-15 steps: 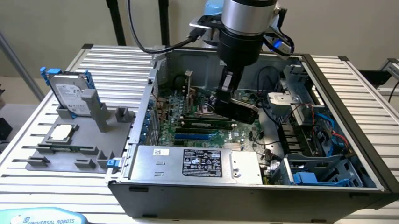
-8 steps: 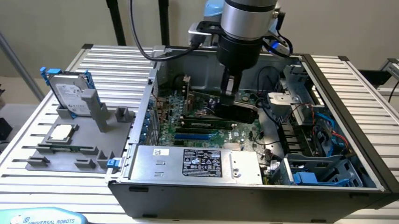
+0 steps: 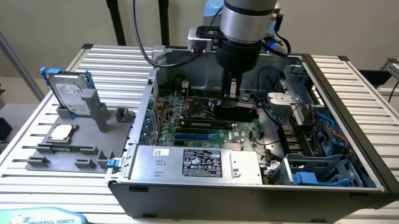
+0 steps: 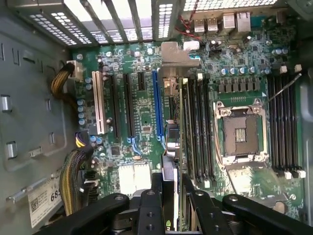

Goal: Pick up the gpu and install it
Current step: 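Insert the gpu into the slot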

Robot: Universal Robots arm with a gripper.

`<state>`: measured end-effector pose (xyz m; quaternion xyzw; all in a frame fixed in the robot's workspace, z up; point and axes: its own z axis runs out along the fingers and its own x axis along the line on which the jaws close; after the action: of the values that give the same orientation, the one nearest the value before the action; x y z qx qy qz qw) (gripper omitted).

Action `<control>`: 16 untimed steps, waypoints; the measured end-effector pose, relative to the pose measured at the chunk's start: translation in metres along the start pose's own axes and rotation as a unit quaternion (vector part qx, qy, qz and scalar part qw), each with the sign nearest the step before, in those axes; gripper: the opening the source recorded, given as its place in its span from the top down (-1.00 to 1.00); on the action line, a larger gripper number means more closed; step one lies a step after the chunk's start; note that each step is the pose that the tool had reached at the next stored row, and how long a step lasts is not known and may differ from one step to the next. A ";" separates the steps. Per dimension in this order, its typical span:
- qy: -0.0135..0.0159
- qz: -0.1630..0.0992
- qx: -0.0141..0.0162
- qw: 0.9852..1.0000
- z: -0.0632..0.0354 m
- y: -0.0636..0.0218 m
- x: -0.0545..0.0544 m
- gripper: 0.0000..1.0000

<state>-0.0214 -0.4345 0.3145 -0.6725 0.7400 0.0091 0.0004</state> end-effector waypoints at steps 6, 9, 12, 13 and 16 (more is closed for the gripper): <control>0.000 -0.012 0.000 1.000 0.0011 0.0132 0.004 0.47; 0.000 -0.013 0.000 1.000 0.0021 0.0213 0.007 0.47; 0.000 -0.014 0.000 1.000 0.0038 0.0275 0.011 0.47; 0.000 -0.014 0.000 1.000 0.0047 0.0297 0.013 0.47; 0.000 -0.015 0.000 1.000 0.0092 0.0365 0.016 0.47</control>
<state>-0.0595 -0.4471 0.3056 -0.6835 0.7299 0.0091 0.0010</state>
